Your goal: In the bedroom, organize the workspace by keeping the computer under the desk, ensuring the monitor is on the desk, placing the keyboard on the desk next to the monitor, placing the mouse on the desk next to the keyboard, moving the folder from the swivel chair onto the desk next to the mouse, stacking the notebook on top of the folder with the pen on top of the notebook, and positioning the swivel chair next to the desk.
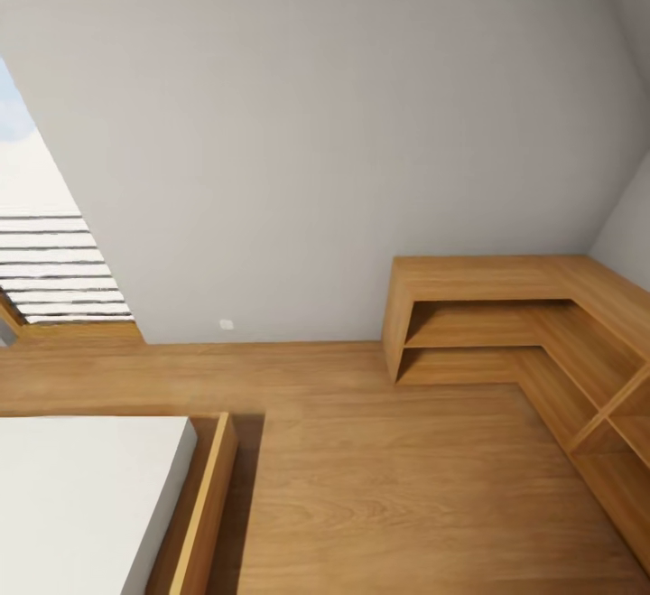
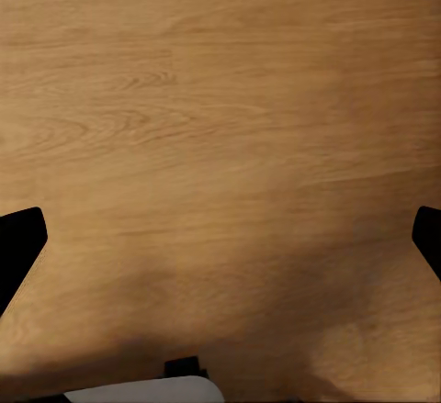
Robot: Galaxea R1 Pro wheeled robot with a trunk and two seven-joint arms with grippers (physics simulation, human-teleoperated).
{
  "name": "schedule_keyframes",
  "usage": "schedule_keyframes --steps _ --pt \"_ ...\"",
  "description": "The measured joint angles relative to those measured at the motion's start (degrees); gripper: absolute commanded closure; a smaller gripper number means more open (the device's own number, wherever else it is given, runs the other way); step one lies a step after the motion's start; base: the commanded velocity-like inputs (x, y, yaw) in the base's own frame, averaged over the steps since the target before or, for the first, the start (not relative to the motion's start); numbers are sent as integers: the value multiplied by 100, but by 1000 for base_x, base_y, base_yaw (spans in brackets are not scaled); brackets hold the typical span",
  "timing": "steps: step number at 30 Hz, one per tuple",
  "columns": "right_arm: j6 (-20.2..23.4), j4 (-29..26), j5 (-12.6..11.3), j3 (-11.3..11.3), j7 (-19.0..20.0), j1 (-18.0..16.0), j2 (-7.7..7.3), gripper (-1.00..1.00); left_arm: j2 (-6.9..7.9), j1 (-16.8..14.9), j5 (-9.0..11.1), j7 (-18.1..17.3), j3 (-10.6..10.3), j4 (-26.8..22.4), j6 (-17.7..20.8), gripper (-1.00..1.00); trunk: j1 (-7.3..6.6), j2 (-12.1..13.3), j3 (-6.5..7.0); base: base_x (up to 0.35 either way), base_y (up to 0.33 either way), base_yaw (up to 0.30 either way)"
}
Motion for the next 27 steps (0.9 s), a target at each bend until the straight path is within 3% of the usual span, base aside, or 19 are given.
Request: schedule_keyframes --steps 27 --pt "0 0 0 1 0 0 -6 -100 1 0 0 0 0 1 0 -100 0 0 0 324 0 -4"
